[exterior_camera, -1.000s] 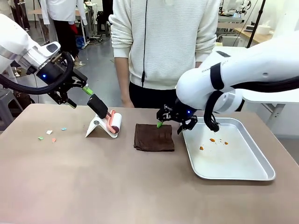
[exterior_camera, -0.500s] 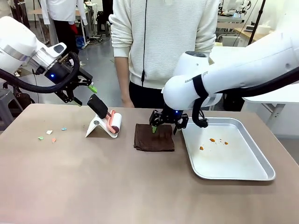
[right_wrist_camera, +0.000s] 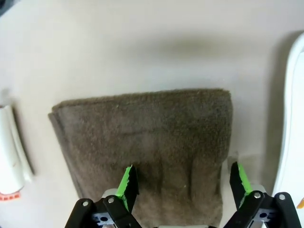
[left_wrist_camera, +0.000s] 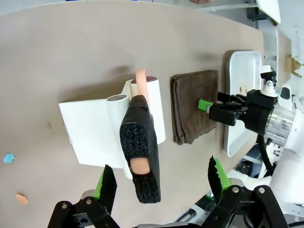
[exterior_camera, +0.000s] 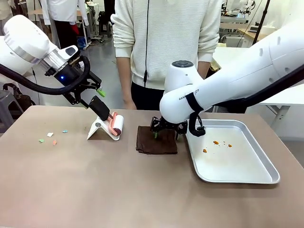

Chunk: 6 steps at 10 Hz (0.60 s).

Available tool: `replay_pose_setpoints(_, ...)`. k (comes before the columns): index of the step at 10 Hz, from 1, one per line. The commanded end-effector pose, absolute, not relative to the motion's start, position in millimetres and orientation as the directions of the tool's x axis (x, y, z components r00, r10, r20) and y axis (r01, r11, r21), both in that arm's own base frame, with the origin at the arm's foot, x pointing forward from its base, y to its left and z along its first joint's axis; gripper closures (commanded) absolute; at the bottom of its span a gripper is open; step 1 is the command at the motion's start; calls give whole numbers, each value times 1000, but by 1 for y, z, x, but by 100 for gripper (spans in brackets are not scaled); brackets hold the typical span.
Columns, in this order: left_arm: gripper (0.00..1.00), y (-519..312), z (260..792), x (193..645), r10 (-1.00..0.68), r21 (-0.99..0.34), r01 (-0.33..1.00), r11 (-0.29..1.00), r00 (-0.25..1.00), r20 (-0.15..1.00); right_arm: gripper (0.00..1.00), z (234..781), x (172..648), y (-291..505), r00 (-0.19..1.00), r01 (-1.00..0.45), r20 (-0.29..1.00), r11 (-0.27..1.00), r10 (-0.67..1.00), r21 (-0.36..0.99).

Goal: Clean the surface of the table.
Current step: Hold the Lint Roller with your left hand and the towel with your right hand.

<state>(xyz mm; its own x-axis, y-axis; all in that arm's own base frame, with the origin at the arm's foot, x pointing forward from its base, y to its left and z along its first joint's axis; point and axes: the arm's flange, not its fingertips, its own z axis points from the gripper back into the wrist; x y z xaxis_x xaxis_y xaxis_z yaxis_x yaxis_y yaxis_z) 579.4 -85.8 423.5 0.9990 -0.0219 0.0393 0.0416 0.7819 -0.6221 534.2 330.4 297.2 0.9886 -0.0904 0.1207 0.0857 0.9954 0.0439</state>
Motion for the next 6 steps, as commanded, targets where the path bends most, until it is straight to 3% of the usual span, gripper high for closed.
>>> replay_pose_setpoints(1, 0, -89, 424, 587, -4, -600, 9, 800, 1000, 10, 0, 297, 539, 341, 980, 136, 144, 991, -135, 4)
replay_pose_setpoints(6, 0, -97, 419, 589, -3, -575, 6, 818, 1000, 6, 0, 295, 541, 340, 979, 146, 144, 989, -145, 1)
